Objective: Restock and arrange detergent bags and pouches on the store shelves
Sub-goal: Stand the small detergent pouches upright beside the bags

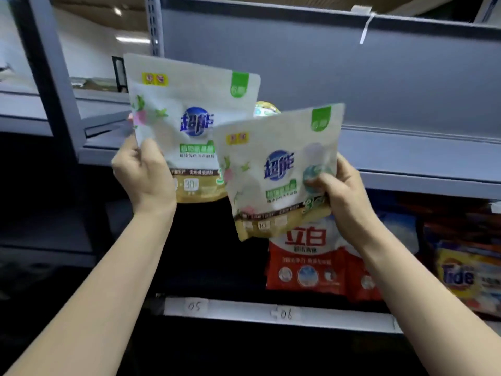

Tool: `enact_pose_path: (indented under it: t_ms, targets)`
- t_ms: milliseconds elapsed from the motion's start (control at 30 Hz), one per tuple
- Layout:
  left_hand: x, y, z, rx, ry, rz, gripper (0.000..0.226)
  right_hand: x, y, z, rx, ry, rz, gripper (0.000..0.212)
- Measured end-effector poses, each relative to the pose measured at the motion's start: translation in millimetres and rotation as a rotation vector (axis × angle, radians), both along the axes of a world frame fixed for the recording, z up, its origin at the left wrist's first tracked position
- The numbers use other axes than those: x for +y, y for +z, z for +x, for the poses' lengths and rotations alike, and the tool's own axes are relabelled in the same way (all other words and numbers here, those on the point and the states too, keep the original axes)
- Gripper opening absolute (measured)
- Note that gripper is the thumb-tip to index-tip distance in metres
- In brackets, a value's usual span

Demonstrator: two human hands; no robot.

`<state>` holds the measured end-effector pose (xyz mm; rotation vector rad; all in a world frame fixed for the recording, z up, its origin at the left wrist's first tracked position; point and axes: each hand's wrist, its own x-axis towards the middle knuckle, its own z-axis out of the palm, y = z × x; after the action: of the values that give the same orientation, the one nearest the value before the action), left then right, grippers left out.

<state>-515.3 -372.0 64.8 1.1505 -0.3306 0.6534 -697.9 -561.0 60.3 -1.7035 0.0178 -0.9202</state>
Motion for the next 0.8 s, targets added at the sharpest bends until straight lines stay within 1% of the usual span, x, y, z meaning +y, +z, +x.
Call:
enact_pose_path:
  t_ms: [100,133,267,300,367,433,500,600,667,733,800]
  targets:
    - [12,-40,-7,0.084,0.095,0.082,0.028,5,-42,-8,0.140,-0.072,-0.039,0.026]
    - [16,-53,-9,0.125,0.121,0.105,0.030,5,-57,-8,0.196,-0.112,-0.023,0.024]
    - [29,-105,-6,0.311,0.194,0.184,0.033,1,-112,5,0.380,-0.225,0.200,0.024]
    - [30,-119,-4,0.342,0.203,0.209,0.034,-1,-123,13,0.434,-0.261,0.206,0.022]
    - [30,-145,-1,0.383,0.164,0.227,0.033,-4,-143,31,0.542,-0.333,0.166,0.020]
    - [28,-168,5,0.446,0.093,0.243,0.033,-6,-158,54,0.621,-0.371,0.182,0.030]
    - [23,-188,15,0.511,0.029,0.290,0.032,-4,-167,81,0.651,-0.368,0.201,0.036]
    - [12,-212,34,0.602,-0.084,0.338,0.033,-3,-172,125,0.629,-0.384,0.160,0.032]
    - [3,-225,46,0.646,-0.151,0.368,0.028,-3,-176,151,0.593,-0.386,0.200,0.032]
    - [-4,-235,54,0.667,-0.225,0.354,0.024,-6,-185,173,0.562,-0.391,0.228,0.031]
    - [-12,-238,59,0.680,-0.296,0.285,0.021,-13,-194,192,0.512,-0.394,0.299,0.028]
